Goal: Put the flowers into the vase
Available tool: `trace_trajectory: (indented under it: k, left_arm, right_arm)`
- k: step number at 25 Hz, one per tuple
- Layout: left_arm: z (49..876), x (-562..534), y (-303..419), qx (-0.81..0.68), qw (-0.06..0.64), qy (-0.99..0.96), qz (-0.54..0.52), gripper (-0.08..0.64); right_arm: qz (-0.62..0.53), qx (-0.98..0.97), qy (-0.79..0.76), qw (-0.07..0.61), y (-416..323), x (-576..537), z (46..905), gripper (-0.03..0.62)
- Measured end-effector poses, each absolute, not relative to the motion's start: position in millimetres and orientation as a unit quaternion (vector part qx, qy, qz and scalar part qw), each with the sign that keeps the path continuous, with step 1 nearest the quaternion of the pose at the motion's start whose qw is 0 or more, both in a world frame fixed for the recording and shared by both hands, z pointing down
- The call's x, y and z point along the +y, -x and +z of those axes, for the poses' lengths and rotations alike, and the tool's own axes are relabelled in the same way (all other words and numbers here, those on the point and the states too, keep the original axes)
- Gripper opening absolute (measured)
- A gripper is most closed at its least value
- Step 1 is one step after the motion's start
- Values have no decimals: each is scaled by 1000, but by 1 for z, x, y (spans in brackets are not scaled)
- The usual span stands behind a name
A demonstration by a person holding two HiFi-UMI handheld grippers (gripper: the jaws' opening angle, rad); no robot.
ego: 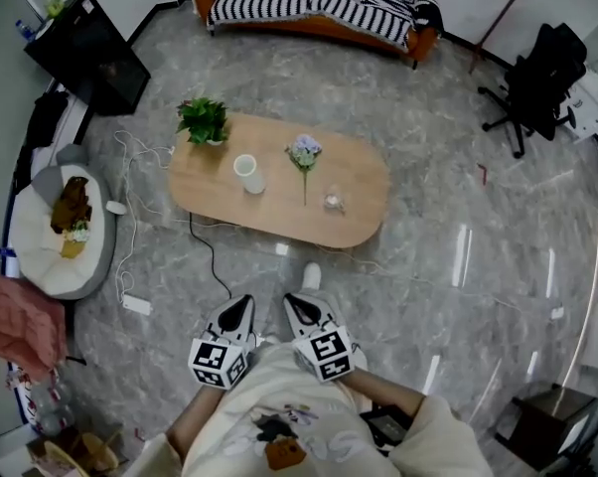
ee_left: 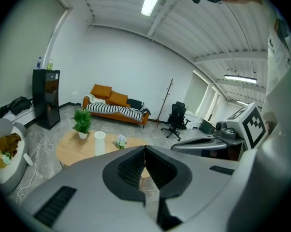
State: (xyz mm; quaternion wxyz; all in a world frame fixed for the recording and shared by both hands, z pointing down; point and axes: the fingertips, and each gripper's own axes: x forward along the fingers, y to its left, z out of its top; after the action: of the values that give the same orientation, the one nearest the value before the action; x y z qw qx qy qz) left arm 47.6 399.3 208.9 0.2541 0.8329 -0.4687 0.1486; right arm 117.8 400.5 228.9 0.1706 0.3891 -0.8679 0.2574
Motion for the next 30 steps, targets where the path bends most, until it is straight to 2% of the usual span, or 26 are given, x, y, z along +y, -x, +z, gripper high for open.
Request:
trace_trajectory:
  k: [7, 13, 21, 30]
  left_arm:
    - [202, 311, -89, -500, 273, -812, 128, 9]
    - [209, 285, -110, -523, 284, -792, 138, 8]
    - [229, 279, -77, -535, 308, -770, 161, 8]
    - [237, 220, -48, -484, 307, -802, 166, 9]
  right_arm:
    - [276, -864, -393, 149, -171, 311, 229, 5]
    - [294, -865, -381, 144, -193, 277, 239, 5]
    - [329, -854, -368, 166, -168, 266, 268, 5]
    - [338, -826, -416, 176, -141, 212, 280, 5]
